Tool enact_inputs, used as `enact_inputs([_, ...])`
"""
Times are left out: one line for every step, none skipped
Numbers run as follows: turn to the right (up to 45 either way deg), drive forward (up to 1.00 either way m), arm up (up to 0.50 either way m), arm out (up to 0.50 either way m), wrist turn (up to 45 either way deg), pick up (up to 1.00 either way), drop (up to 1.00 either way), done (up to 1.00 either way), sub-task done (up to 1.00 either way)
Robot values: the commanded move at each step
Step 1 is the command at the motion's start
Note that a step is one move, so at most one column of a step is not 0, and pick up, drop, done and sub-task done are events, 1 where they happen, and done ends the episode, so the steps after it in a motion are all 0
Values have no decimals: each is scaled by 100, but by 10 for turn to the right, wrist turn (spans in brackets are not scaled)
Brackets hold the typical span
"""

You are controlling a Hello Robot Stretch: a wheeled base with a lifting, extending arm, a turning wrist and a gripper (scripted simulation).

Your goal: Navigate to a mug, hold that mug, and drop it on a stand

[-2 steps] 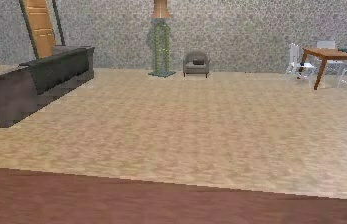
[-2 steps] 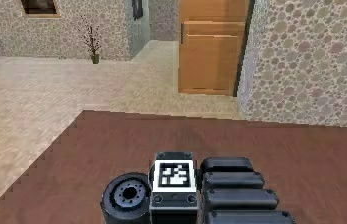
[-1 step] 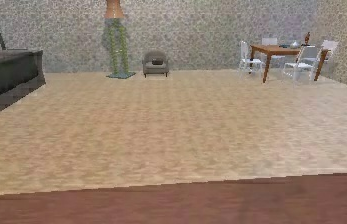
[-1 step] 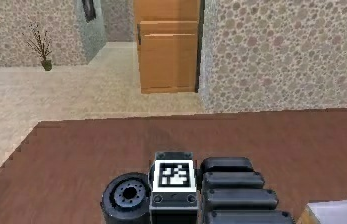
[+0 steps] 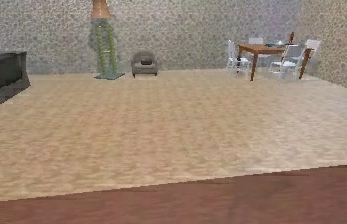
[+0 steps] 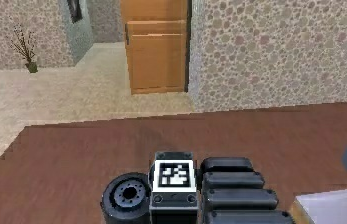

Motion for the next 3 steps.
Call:
enact_inputs([-450, 0, 0, 0, 0, 0, 0, 0, 0])
enact_inputs([-450, 0, 0, 0, 0, 0, 0, 0, 0])
enact_inputs([-180, 0, 0, 0, 0, 0, 0, 0, 0])
